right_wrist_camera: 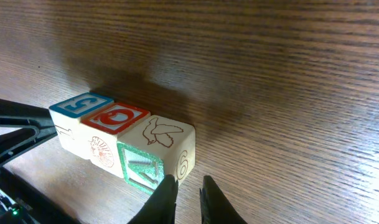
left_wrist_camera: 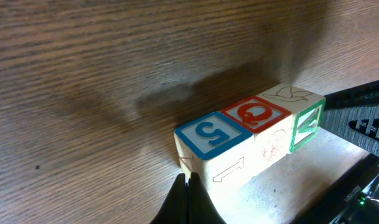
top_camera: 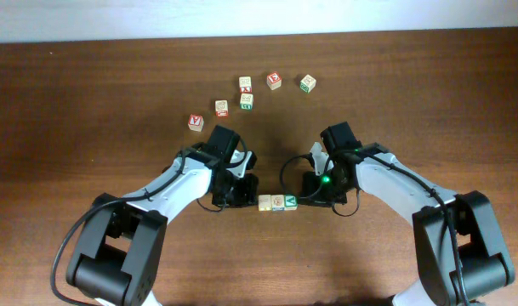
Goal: Rotate 3 blocks
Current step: 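Squeeze the row of blocks between both grippers from its ends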
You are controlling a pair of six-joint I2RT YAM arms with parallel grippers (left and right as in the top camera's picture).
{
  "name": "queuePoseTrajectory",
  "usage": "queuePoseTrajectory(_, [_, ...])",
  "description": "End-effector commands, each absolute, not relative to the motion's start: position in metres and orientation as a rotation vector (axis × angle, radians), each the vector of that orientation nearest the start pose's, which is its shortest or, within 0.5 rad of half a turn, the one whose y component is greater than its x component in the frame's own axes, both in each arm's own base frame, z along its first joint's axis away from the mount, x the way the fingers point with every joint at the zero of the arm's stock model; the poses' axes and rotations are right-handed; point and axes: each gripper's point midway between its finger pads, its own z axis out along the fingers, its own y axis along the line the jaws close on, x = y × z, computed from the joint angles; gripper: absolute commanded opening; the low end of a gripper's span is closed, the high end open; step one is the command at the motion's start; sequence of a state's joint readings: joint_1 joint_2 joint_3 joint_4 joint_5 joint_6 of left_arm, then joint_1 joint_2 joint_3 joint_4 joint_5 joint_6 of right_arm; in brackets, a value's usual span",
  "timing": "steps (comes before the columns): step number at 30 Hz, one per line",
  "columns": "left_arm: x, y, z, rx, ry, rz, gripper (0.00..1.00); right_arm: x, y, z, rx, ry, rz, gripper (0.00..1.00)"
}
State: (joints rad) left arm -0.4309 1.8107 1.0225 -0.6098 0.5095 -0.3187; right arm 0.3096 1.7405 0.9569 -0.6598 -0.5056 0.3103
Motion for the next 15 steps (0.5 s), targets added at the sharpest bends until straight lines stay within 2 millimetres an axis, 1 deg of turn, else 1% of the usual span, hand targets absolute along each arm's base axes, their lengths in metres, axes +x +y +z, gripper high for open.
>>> queuePoseTrajectory(1, [0.2626, -0.2267, 0.0135, 0.286, 3.055, -0.828, 0.0, 0.2633, 0.1762, 0.0151, -0.057, 3.093, 0.831, 0.15])
queuePoseTrajectory(6, [0.2627, -0.2271, 0.0135, 0.278, 3.056, -0.828, 0.0, 0.2633, 0.1762, 0.0151, -0.057, 3.092, 0.832, 0.15])
queuePoseTrajectory(8, [0.2627, -0.2271, 0.0135, 0.278, 3.056, -0.828, 0.0, 0.2614, 0.1792, 0.015, -0.09, 3.091, 0.832, 0.15])
queuePoseTrajectory(12, [0.2627, -0.2272, 0.0136, 0.278, 3.056, -0.828, 0.0, 0.261, 0.1807, 0.0151, -0.102, 3.089, 0.833, 0.14])
queuePoseTrajectory(14, [0.2626, -0.2272, 0.0135, 0.272, 3.058, -0.828, 0.0, 0.262, 0.175, 0.0109, -0.027, 3.109, 0.776, 0.1])
queuePoseTrajectory(15, [0.2625, -0.2271, 0.0135, 0.272, 3.059, -0.828, 0.0, 0.2612, 0.1739, 0.0096, -0.018, 3.114, 0.778, 0.09])
